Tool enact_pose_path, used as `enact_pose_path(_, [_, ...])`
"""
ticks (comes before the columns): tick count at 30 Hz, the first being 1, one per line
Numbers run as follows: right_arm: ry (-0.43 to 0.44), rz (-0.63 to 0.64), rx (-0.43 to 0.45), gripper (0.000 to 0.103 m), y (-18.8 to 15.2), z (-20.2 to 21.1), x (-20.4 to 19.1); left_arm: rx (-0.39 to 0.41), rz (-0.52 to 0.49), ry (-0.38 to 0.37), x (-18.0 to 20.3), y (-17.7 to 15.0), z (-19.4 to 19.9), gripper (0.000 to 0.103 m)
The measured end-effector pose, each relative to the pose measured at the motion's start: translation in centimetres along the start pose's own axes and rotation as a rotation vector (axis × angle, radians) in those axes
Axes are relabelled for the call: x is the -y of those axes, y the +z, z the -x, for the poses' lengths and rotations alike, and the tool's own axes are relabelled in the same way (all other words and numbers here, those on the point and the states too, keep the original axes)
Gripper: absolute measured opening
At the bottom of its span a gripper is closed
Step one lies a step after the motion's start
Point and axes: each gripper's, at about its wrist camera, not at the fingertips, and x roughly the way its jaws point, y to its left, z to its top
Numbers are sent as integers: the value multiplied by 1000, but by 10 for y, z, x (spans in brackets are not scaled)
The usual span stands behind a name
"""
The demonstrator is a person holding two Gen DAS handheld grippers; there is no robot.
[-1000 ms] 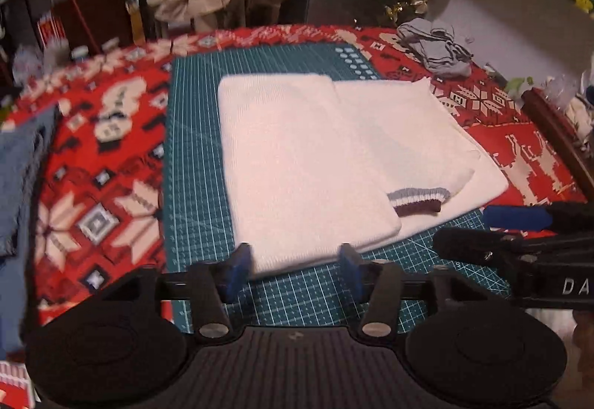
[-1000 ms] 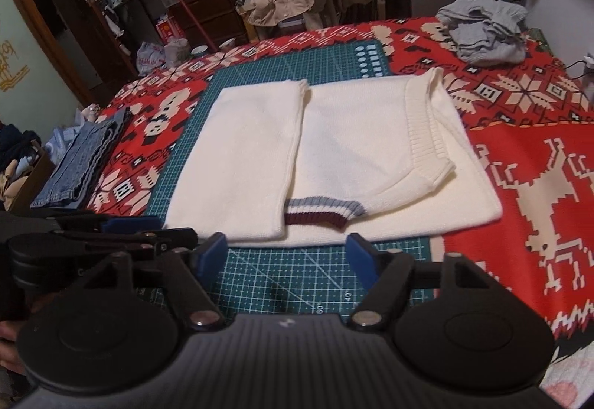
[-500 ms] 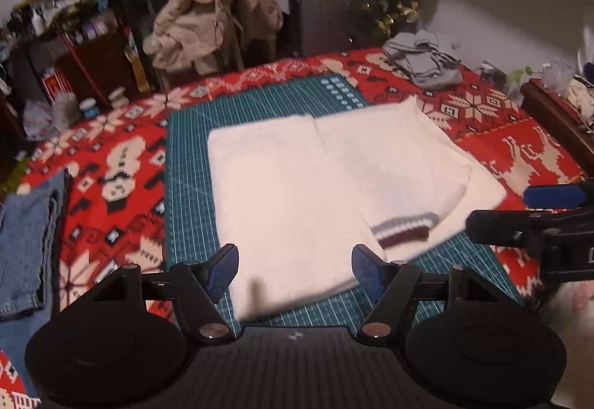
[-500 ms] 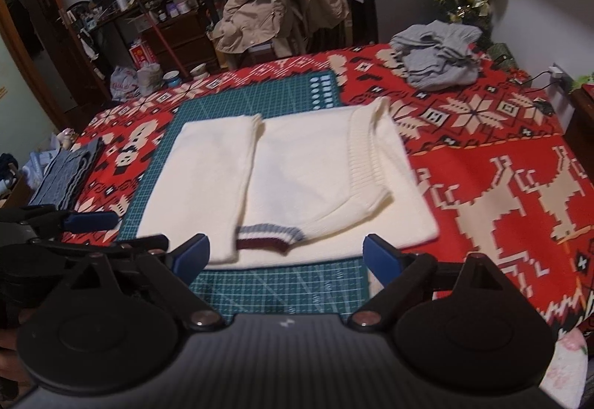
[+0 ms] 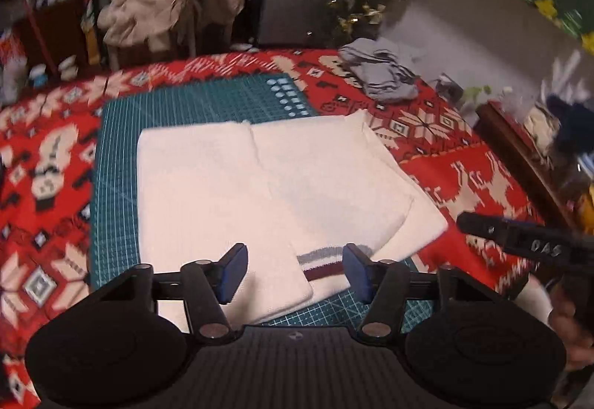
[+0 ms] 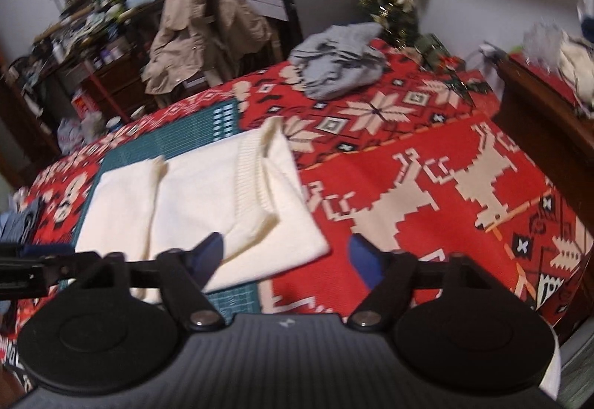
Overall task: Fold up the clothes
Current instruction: 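Open both grippers and pull them back from the sweater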
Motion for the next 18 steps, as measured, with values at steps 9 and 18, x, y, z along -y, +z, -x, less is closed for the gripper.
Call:
enact_pose_path(9, [-30, -5, -33, 27, -6, -47, 19, -50, 30, 41, -10, -1, -8, 52])
enact_pose_path(18, [7, 36, -25, 23, -8, -60, 21, -114, 181, 64, -41, -9, -15, 44])
